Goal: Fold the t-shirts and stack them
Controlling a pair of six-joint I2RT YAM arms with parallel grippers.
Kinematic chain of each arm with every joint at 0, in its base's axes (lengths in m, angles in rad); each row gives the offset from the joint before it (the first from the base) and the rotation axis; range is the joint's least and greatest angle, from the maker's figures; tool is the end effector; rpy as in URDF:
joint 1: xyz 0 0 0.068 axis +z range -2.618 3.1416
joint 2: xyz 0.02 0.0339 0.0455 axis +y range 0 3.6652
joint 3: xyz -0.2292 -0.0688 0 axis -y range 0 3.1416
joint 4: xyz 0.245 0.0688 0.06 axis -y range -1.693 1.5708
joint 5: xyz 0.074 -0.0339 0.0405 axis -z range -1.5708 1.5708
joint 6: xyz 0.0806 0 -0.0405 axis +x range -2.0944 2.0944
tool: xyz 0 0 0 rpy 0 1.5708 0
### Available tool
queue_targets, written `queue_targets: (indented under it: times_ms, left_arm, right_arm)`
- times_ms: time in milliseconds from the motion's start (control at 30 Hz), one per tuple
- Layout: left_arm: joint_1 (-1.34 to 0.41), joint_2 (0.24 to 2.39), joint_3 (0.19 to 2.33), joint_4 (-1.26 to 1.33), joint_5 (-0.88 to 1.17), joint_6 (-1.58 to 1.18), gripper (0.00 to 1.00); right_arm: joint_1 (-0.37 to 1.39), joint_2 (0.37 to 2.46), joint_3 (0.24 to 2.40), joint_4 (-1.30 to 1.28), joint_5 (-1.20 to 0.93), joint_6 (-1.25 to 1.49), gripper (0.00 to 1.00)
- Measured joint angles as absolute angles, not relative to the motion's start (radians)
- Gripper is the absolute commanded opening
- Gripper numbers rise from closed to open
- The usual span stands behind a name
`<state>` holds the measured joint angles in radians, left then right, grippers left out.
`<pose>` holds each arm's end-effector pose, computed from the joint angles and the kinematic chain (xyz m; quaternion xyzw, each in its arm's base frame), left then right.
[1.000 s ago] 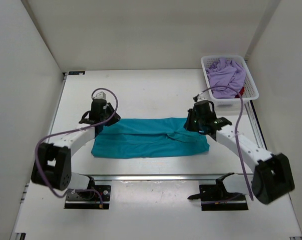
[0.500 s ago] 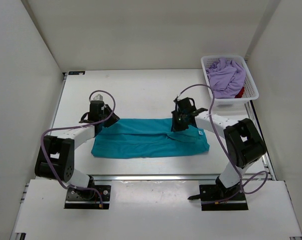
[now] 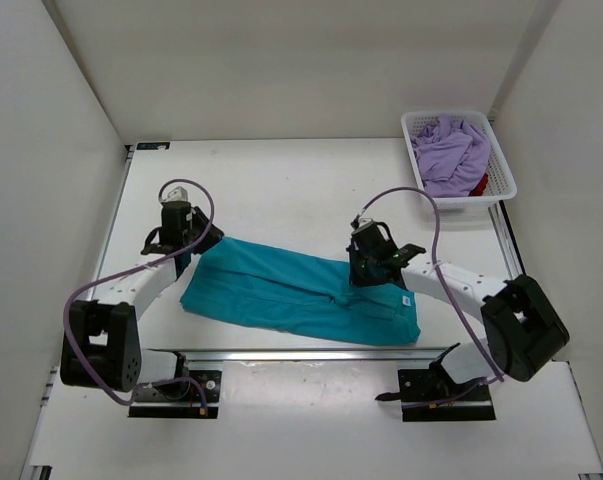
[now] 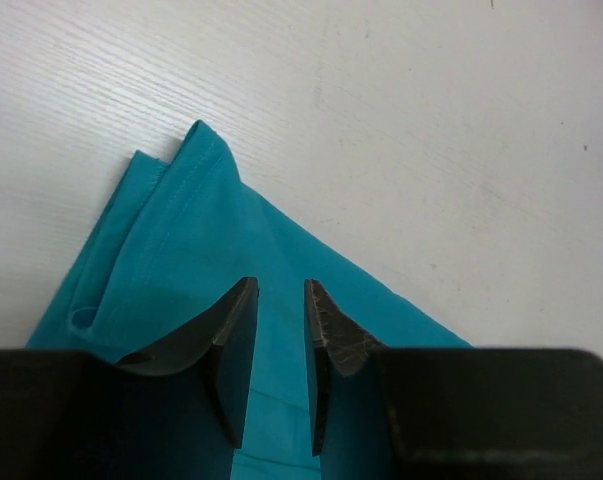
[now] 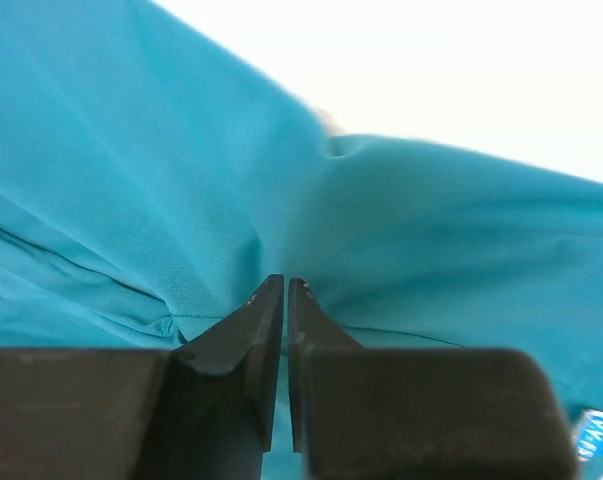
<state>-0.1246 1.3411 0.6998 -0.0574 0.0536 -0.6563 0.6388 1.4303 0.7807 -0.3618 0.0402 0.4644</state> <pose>0.3153 -0.0438 0.1388 -0.2271 0.8772 -0.1832 0.3812 0.2438 0.1770 0.1090 -0.0782 0.9578 0.1282 0.2452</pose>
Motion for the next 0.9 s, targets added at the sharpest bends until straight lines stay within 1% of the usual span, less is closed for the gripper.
queue_targets:
  times_ms: [67, 100, 200, 233, 367, 500, 633, 800, 900]
  left_arm:
    - [-0.118, 1.316, 0.694, -0.076, 0.041, -0.646, 0.36]
    - [-0.121, 1.315, 0.694, -0.081, 0.04, -0.643, 0.36]
    - [-0.167, 1.346, 0.703, -0.101, 0.019, -0.641, 0.36]
    - [-0.198, 1.369, 0.712, -0.105, 0.012, -0.64, 0.35]
    - [-0.279, 1.479, 0.744, -0.083, 0.043, -0.649, 0.33]
    - [-0.197, 1.557, 0.702, -0.02, 0.123, -0.695, 0.33]
    - [-0.08, 1.557, 0.643, 0.035, 0.167, -0.739, 0.34]
    - [0.031, 1.553, 0.582, 0.134, 0.234, -0.806, 0.33]
    - [0.081, 1.569, 0.595, 0.139, 0.253, -0.831, 0.33]
  right_arm:
    - [0.62, 1.392, 0.765, -0.348, 0.048, 0.467, 0.13]
    - [0.607, 1.37, 0.749, -0.33, 0.043, 0.469, 0.14]
    - [0.54, 1.328, 0.694, -0.286, 0.005, 0.472, 0.11]
    - [0.512, 1.333, 0.685, -0.279, -0.01, 0.472, 0.09]
    - [0.43, 1.419, 0.682, -0.237, -0.057, 0.476, 0.07]
    - [0.382, 1.499, 0.698, -0.173, -0.121, 0.499, 0.02]
    - [0.327, 1.592, 0.743, -0.08, -0.204, 0.543, 0.0]
    - [0.25, 1.721, 0.842, -0.009, -0.292, 0.589, 0.0]
    - [0.216, 1.782, 0.912, 0.002, -0.311, 0.608, 0.0]
